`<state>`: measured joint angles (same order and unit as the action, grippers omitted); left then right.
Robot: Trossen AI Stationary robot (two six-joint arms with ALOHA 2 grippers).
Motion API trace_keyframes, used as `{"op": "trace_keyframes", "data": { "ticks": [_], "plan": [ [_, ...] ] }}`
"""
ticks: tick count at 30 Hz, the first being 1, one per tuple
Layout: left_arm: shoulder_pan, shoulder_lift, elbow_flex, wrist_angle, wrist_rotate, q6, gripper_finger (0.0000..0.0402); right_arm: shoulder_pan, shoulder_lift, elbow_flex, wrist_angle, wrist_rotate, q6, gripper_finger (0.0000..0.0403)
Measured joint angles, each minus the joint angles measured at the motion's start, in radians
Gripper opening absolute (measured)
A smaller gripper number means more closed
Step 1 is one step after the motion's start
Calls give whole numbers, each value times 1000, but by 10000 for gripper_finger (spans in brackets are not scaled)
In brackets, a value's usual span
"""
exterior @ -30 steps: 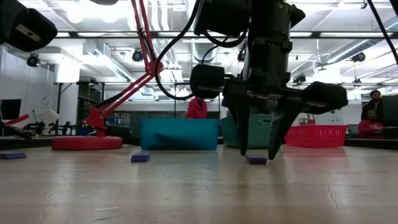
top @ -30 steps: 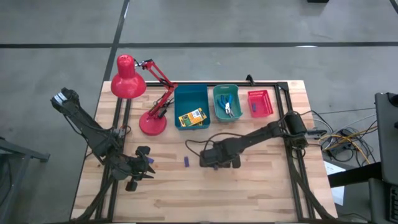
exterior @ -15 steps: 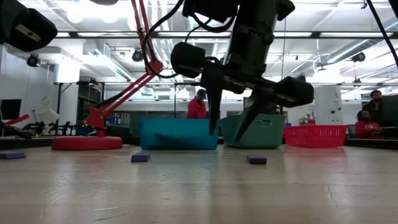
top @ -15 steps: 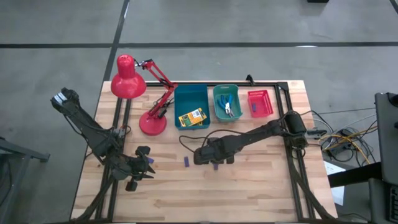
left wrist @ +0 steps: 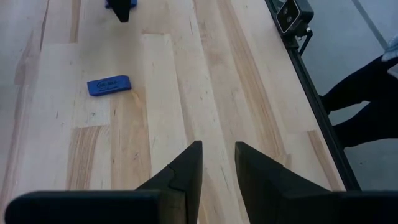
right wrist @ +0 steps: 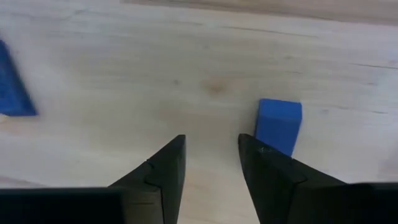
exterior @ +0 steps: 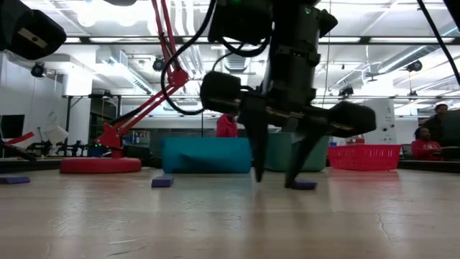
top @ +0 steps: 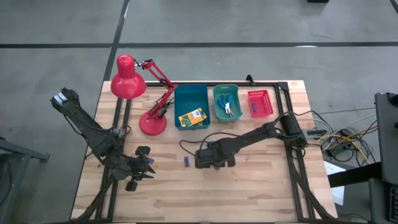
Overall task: Pick & Place School Supplies
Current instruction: Put the blue eraser into the red bin
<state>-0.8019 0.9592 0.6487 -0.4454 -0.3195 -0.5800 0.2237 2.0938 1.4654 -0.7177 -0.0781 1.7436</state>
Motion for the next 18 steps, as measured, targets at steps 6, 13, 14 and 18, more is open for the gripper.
{"op": "trace_keyframes", "data": {
  "ticks": [6,13,14,18],
  "plan": [
    [0,0,0,0,0,0,99,9,-4,0,-97,-31,3,133],
    [0,0,0,0,0,0,99,35,-23,0,-183,-33,6,120],
    [0,0,0,0,0,0,99,37,-32,1,-188,-27,3,119],
    [0,0,0,0,0,0,99,43,-79,4,-213,36,-26,118]
  ]
}}
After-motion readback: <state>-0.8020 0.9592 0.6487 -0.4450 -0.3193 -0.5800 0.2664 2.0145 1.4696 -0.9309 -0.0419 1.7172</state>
